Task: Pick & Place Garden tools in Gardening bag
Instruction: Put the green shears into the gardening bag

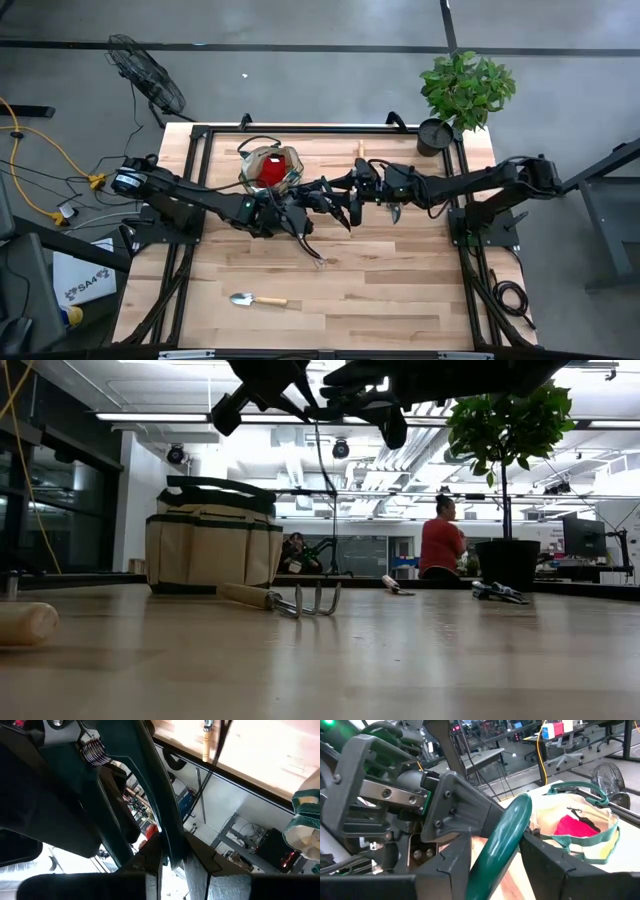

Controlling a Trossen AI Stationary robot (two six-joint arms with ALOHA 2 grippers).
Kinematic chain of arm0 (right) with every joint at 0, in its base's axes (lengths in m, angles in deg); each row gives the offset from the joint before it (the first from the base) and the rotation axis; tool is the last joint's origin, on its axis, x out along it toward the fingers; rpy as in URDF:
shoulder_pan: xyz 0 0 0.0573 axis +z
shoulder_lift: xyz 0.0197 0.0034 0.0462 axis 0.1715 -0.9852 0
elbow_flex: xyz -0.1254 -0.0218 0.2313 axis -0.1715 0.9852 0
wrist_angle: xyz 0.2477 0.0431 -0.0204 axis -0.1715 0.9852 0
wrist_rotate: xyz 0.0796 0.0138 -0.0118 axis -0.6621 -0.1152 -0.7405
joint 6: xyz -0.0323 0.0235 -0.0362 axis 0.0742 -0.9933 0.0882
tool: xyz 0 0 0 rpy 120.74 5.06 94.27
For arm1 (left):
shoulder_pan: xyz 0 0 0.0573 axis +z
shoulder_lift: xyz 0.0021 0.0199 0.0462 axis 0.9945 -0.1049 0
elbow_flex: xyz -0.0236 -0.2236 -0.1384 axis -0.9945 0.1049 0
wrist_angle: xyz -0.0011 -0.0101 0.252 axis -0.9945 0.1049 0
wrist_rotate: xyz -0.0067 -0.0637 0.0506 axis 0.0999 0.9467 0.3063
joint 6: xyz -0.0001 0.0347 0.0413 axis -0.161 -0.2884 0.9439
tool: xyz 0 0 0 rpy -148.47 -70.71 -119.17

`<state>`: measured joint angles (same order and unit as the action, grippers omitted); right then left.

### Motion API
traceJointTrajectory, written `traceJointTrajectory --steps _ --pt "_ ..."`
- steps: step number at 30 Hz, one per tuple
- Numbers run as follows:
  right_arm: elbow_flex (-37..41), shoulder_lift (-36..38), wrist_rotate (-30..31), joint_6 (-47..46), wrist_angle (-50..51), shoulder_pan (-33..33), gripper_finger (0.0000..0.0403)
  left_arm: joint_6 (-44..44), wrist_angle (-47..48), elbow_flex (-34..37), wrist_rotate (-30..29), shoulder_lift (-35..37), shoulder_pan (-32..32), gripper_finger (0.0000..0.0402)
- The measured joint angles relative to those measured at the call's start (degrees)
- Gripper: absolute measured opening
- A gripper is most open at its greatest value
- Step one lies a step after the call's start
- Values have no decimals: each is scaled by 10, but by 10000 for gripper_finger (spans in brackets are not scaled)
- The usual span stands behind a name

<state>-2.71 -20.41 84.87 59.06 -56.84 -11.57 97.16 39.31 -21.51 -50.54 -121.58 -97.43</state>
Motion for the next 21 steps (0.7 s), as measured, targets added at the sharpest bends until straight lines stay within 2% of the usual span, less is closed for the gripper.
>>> traceJointTrajectory --steps 21 --pt "0 -4 -39 -1 -11 -15 112 -4 0 0 4 0 0 42"
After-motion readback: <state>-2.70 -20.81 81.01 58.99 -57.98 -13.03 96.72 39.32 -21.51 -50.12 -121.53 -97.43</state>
